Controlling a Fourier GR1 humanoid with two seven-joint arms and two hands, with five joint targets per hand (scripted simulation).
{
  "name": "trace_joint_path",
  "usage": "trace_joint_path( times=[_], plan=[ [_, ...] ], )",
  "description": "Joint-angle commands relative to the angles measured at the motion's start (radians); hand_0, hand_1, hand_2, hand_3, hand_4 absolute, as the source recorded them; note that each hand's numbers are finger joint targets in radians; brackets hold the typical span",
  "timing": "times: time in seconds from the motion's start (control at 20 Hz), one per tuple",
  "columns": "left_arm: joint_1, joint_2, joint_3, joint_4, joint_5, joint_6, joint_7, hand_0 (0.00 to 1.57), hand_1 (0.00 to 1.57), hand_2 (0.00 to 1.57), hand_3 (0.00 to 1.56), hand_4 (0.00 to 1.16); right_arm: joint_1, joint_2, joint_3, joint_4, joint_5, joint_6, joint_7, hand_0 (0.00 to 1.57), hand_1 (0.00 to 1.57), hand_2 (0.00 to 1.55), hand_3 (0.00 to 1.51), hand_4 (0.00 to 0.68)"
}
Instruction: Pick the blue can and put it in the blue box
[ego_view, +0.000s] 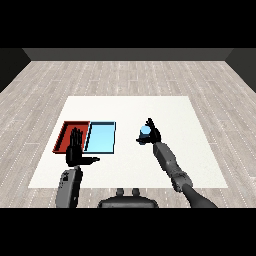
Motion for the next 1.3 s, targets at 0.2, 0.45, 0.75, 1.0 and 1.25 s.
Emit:
trace_joint_path(
  times=[0.2, 0.45, 0.75, 1.0, 1.25],
  plan=[
    [0.005, 0.008, 0.003, -0.004, -0.006, -0.002, 0.001, 0.00, 0.00, 0.00, 0.00, 0.00, -0.065, 0.007, 0.010, 0.077, 0.051, -0.162, 0.025, 1.55, 1.55, 1.48, 1.45, 0.647],
    [-0.011, 0.018, 0.013, 0.004, 0.018, -0.030, -0.010, 0.00, 0.00, 0.00, 0.00, 0.00, -0.046, -0.004, 0.030, 0.085, 0.060, -0.163, 0.019, 1.56, 1.56, 1.49, 1.44, 0.678],
    [-0.028, -0.011, -0.020, 0.024, -0.005, -0.007, 0.015, 0.00, 0.00, 0.00, 0.00, 0.00, -0.029, 0.022, 0.058, 0.002, 0.065, -0.205, -0.027, 1.52, 1.52, 1.47, 1.42, 0.659],
    [-0.056, -0.010, -0.055, 0.048, -0.075, 0.022, 0.031, 0.00, 0.00, 0.00, 0.00, 0.00, 0.021, 0.013, 0.104, -0.193, 0.072, -0.191, 0.074, 1.49, 1.49, 1.45, 1.41, 0.653],
    [-0.055, -0.038, -0.103, 0.104, -0.077, 0.012, 0.023, 0.00, 0.00, 0.00, 0.00, 0.00, -0.028, -0.012, 0.089, -0.203, 0.069, -0.166, 0.067, 1.50, 1.50, 1.46, 1.41, 0.648]
  ],
)
